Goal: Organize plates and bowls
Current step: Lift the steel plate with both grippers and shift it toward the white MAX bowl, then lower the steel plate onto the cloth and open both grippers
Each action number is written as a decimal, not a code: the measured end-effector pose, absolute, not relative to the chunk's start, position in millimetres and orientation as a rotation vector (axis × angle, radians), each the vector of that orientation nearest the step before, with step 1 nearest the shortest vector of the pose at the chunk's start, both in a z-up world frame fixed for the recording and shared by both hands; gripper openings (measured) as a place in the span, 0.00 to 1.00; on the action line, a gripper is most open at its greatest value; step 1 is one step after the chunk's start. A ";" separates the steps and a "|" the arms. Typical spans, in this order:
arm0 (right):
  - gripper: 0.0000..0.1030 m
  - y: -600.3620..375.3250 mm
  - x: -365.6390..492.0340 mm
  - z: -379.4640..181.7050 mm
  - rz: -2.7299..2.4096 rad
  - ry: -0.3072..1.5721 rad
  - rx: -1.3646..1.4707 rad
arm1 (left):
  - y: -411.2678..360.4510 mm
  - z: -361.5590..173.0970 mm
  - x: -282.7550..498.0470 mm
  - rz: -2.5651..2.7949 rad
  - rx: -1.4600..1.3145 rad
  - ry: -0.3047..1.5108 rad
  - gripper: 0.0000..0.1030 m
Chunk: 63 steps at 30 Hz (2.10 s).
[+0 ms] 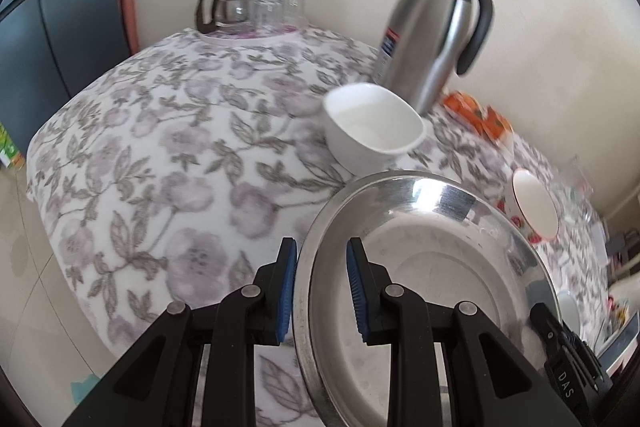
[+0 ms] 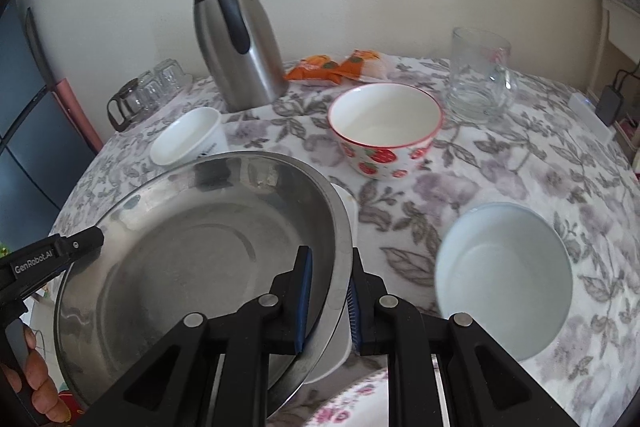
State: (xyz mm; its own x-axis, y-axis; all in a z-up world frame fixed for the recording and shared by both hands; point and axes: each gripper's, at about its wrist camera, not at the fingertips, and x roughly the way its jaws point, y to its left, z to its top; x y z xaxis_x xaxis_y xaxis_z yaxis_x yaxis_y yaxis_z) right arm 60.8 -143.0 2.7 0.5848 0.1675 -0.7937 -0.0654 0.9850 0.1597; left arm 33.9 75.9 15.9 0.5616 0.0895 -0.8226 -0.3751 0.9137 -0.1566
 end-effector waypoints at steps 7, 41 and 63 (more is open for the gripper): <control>0.17 -156.0 63.8 -8.6 0.107 0.965 0.136 | 56.9 5.2 43.5 0.252 -0.268 0.979 0.26; 0.43 -149.6 65.9 -20.5 0.077 0.994 0.062 | 38.3 -23.1 64.4 0.209 -0.155 1.055 0.46; 0.51 -165.1 31.5 20.6 0.006 0.904 0.095 | 72.5 -11.4 29.1 0.320 -0.298 1.062 0.54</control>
State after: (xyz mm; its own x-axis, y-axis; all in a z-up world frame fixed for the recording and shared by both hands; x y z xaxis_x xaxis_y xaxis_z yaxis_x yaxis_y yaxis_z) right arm 31.5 -165.1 20.6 0.6191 0.0449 -0.7840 0.0351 0.9958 0.0847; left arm 29.1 72.5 -11.4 0.4493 0.1127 -0.8862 -0.3961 0.9143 -0.0845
